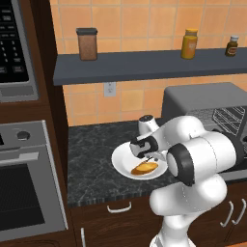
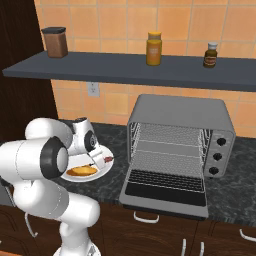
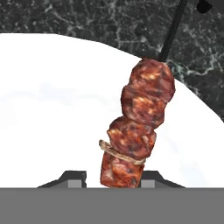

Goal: Pick up the kebab skewer and baguette bread, and place them inside the toaster oven. Close the toaster oven door and start by setting the timer.

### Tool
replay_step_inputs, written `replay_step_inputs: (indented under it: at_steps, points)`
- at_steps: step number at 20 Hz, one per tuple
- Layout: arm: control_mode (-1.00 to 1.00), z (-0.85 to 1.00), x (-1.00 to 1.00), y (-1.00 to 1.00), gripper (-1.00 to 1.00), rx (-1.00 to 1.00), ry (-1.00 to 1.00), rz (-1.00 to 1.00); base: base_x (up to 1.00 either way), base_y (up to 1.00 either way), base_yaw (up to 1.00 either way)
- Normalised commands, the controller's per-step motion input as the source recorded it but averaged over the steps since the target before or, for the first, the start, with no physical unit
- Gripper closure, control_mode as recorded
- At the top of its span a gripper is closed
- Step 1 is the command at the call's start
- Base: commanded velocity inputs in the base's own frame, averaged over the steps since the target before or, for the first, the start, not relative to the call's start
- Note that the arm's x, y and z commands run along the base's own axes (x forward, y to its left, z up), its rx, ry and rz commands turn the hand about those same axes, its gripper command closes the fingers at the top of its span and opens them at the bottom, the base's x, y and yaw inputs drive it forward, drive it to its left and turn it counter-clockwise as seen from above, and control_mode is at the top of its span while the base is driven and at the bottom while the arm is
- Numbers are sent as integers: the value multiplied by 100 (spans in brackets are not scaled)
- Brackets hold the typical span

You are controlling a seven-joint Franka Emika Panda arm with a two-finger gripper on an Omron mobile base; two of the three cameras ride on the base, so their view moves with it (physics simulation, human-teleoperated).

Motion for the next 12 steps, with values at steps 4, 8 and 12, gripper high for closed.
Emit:
replay_step_inputs:
  at_steps: [4,8,12]
  points:
    - [-100,23,0,-2,100,0,-2,0,0,0,0]
    - [-100,100,-4,8,100,0,-5,0,0,0,0]
    - [-100,88,-60,0,100,0,-1,0,0,0,0]
